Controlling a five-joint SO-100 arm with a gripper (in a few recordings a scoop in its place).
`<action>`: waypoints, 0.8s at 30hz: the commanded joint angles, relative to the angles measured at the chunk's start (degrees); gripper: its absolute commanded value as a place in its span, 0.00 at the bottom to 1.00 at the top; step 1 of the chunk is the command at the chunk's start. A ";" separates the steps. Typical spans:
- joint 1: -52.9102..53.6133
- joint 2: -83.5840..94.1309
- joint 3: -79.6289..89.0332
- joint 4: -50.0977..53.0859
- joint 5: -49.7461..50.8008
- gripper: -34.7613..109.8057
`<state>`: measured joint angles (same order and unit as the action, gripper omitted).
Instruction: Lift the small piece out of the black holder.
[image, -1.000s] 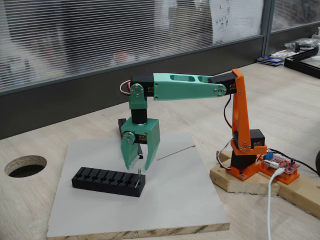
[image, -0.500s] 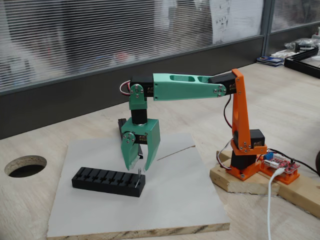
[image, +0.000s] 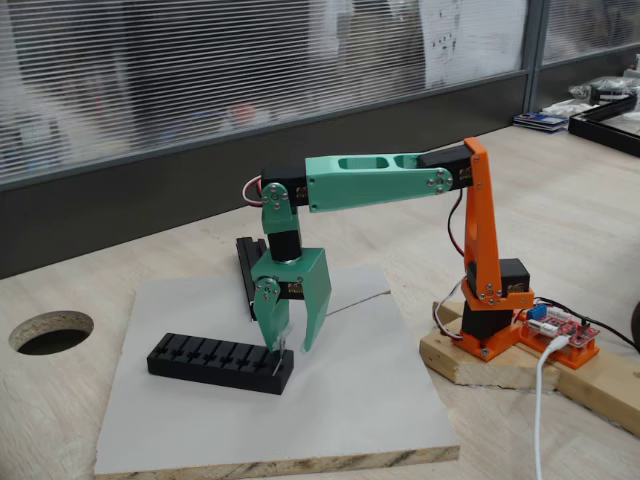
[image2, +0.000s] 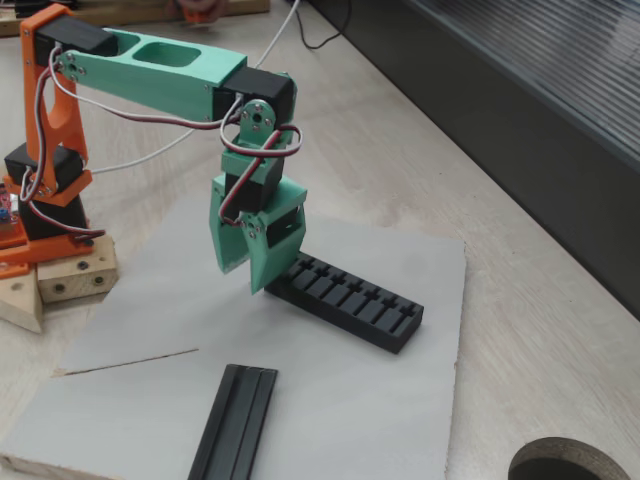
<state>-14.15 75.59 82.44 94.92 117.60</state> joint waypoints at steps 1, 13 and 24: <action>-0.70 1.32 -0.09 0.26 0.44 0.45; -0.70 2.02 -0.09 0.26 0.97 0.46; -1.32 2.11 0.70 -7.03 0.97 0.45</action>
<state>-14.50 75.50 82.97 87.89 117.60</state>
